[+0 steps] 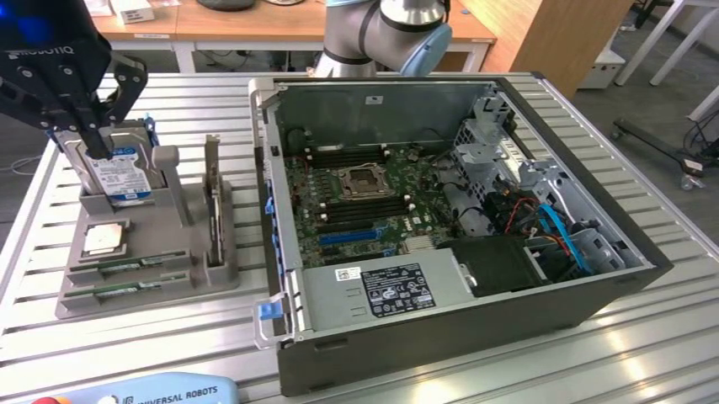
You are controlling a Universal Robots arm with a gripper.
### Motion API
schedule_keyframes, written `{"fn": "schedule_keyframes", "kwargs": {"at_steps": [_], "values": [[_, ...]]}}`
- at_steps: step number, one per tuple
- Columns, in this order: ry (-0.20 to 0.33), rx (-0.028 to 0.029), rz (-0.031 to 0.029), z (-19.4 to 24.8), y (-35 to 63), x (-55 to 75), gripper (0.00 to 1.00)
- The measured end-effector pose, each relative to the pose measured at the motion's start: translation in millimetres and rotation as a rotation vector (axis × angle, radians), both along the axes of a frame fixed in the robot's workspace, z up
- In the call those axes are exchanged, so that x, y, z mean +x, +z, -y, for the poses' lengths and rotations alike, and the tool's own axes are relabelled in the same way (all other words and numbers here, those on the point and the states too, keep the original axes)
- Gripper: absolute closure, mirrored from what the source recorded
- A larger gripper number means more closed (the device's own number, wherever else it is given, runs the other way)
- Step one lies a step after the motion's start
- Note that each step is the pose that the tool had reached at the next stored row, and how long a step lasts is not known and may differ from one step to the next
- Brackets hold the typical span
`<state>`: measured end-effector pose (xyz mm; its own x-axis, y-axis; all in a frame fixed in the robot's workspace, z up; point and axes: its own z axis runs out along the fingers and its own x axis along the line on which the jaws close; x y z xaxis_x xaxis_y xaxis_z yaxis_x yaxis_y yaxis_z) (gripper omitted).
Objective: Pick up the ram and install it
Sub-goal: 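Pick up the ram and move it above insertion slot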
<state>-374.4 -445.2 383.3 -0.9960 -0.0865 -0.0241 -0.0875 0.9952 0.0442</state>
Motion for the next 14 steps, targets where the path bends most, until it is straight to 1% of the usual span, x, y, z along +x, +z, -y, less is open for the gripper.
{"fn": "schedule_keyframes", "kwargs": {"at_steps": [14], "values": [[0.215,-0.0006,0.0,0.0,0.0,0.0,0.9]]}}
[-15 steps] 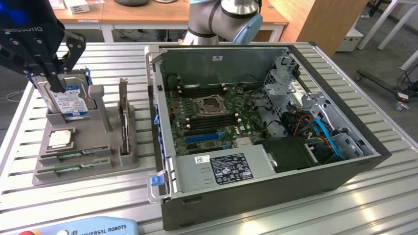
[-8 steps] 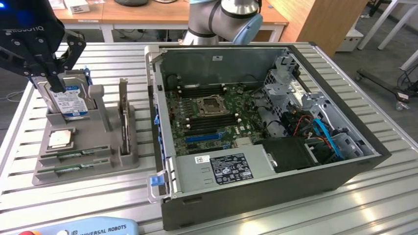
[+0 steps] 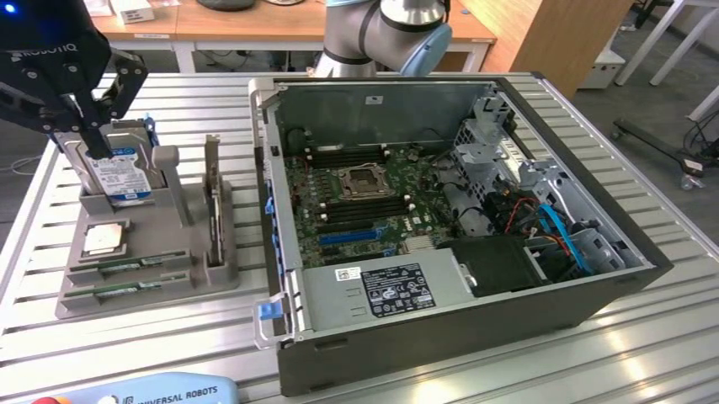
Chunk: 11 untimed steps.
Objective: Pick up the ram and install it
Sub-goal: 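Pick up the ram and move it above insertion slot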
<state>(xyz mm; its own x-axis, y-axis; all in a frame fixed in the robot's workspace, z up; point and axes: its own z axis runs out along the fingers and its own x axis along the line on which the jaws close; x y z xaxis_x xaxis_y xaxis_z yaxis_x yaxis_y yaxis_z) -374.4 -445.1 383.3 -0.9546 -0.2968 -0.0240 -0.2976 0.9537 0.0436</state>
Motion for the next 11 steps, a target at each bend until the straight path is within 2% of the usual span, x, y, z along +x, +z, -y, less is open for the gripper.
{"fn": "schedule_keyframes", "kwargs": {"at_steps": [11], "values": [[0.181,-0.0014,-0.0001,0.0,0.0,0.0,0.9]]}}
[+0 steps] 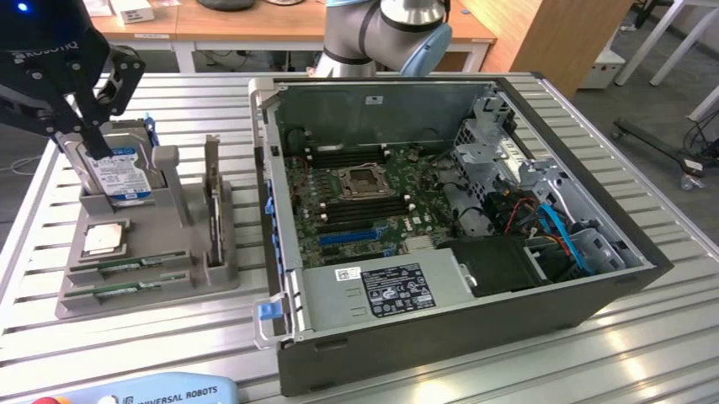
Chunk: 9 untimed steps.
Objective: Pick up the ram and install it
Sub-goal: 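Pick up the ram and move it above insertion slot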
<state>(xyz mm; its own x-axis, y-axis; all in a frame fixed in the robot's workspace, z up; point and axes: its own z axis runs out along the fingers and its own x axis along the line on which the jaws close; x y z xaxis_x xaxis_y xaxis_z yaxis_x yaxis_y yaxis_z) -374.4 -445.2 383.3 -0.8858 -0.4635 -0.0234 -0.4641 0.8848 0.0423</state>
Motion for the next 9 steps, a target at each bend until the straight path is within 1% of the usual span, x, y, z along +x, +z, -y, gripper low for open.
{"fn": "schedule_keyframes", "kwargs": {"at_steps": [9], "values": [[0.16,-0.0024,0.0,0.0,-0.1,0.0,0.9]]}}
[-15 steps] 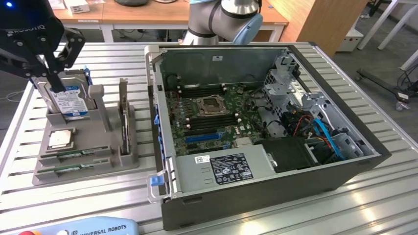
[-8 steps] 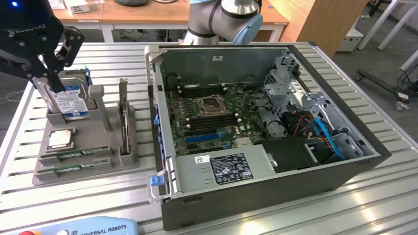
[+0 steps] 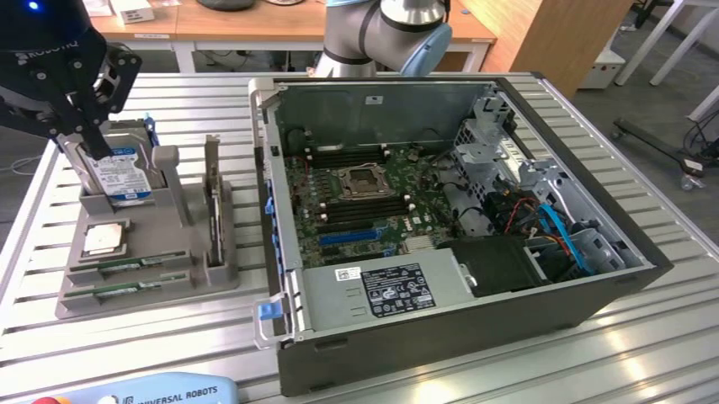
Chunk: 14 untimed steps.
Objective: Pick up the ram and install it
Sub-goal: 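Pick up the ram and move it above insertion slot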
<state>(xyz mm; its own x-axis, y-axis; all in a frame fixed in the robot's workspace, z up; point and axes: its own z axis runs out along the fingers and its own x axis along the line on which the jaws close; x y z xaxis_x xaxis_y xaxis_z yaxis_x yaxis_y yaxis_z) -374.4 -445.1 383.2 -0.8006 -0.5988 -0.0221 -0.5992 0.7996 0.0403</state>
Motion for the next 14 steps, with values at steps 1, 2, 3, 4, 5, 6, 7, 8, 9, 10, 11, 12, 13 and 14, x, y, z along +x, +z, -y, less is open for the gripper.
{"fn": "schedule_keyframes", "kwargs": {"at_steps": [1,2,3,4,5,6,7,8,9,10,11,12,13,14], "values": [[0.018,-0.0003,0.0,0.0,0.0,0.0,0.9],[0.036,-0.0005,0.0,0.0,0.0,0.0,0.9],[0.054,-0.0006,-0.0001,0.0,-0.1,0.0,0.9],[0.072,-0.0007,0.0,0.0,-0.1,0.0,0.9],[0.09,-0.0007,0.0,0.0,-0.2,0.0,0.9],[0.108,-0.0007,0.0,0.0,-0.2,0.0,0.9],[0.128,-0.0008,0.0001,0.0,-0.3,0.0,0.9],[0.144,-0.0009,0.0,0.0,-0.3,0.0,0.9],[0.164,-0.001,0.0,0.0,-0.4,0.0,0.9],[0.182,-0.001,0.0,0.0,-0.4,0.0,0.9],[0.2,-0.001,0.0001,0.0,-0.5,0.0,0.9],[0.217,-0.0011,0.0001,0.0,-0.6,0.0,0.9],[0.235,-0.0014,0.0,0.0,-0.6,0.0,0.9],[0.253,-0.0018,0.0,0.0,-0.7,0.0,0.9]]}}
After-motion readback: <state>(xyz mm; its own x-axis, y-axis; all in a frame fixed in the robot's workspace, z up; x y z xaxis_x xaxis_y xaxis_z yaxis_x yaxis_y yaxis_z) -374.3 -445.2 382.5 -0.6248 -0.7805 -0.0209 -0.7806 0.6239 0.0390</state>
